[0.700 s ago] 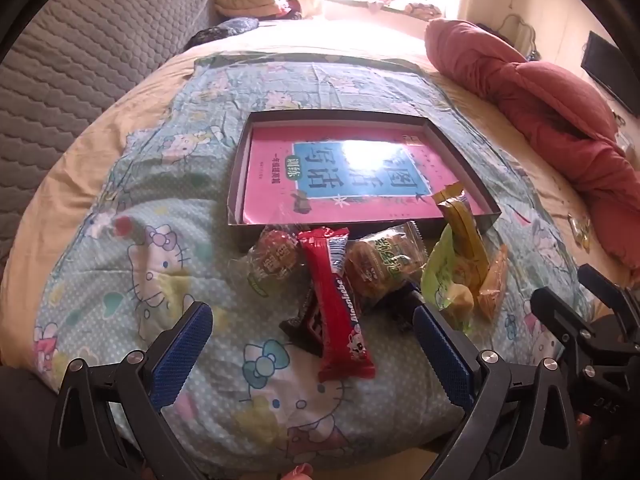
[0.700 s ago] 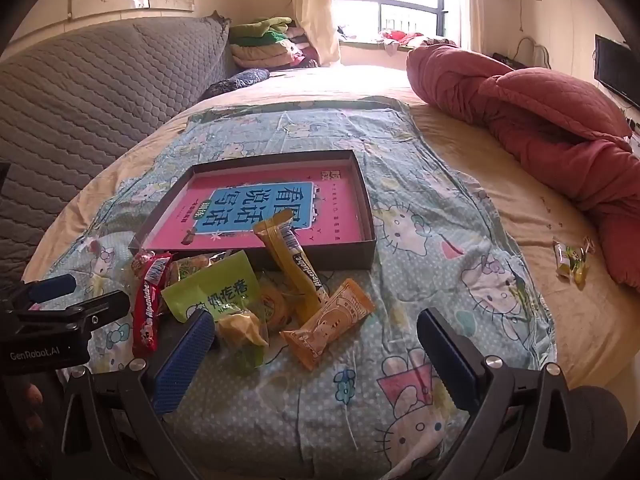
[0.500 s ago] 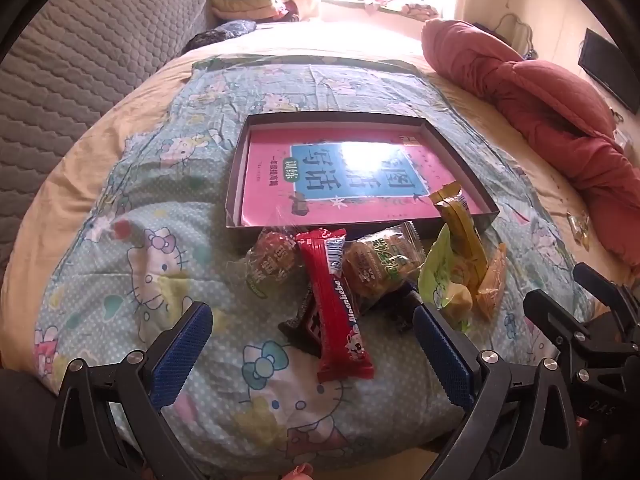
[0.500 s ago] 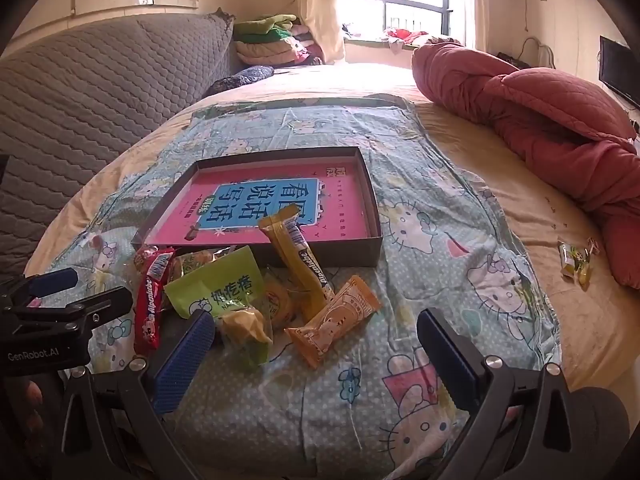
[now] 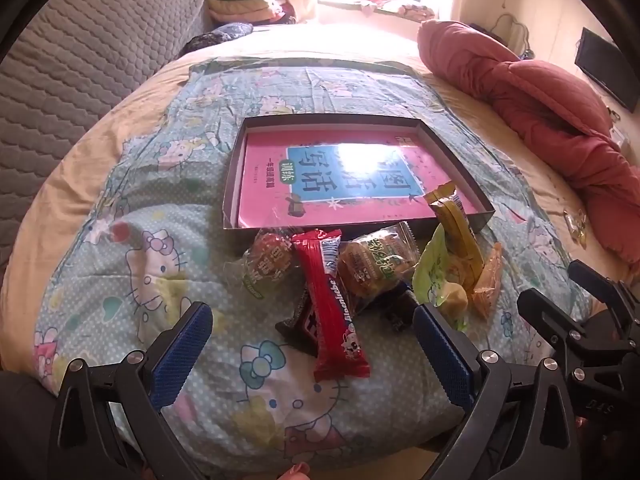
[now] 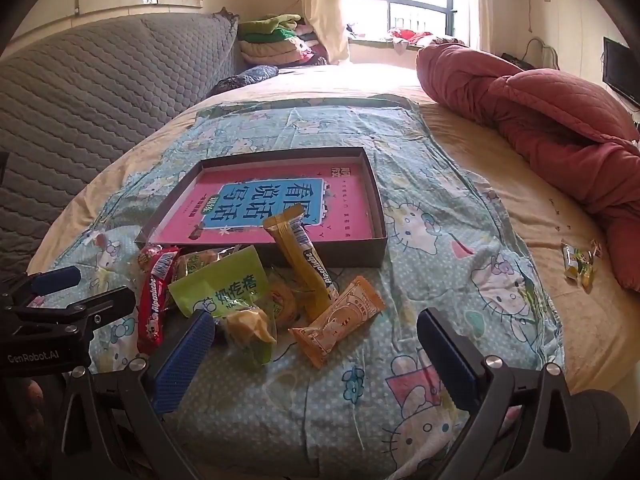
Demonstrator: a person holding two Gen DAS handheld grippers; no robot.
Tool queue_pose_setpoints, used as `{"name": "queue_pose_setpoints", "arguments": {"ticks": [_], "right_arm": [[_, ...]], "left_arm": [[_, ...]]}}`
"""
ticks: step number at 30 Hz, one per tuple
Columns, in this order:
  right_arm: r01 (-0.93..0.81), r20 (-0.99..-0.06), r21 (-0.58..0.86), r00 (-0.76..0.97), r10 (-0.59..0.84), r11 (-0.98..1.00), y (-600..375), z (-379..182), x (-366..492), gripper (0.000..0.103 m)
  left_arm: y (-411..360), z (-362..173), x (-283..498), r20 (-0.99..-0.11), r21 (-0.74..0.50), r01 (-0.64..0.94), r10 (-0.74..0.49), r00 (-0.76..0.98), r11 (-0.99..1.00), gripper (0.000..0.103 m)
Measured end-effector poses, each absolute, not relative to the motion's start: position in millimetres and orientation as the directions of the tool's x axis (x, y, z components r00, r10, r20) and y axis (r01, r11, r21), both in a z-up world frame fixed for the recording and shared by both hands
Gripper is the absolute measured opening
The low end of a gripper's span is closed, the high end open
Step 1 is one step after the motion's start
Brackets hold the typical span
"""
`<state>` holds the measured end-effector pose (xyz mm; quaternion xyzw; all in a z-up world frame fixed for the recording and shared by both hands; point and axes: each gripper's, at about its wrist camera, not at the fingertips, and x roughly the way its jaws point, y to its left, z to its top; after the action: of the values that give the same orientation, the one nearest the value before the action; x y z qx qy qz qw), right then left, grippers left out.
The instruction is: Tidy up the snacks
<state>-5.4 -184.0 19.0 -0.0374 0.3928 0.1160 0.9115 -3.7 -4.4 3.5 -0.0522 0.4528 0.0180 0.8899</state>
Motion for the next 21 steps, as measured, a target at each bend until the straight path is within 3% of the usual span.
{"name": "queue_pose_setpoints", "arguments": {"ticks": [21], "right_arm": [[-0.239, -0.719, 0.023, 0.670, 0.183, 0.971, -184.1, 22.7, -7.1, 0.102]], "left_arm": [[-5.9, 5.5, -4.6, -0.807, -0.077, -0.076, -0.017, 0.591, 0.994, 0.101]]}}
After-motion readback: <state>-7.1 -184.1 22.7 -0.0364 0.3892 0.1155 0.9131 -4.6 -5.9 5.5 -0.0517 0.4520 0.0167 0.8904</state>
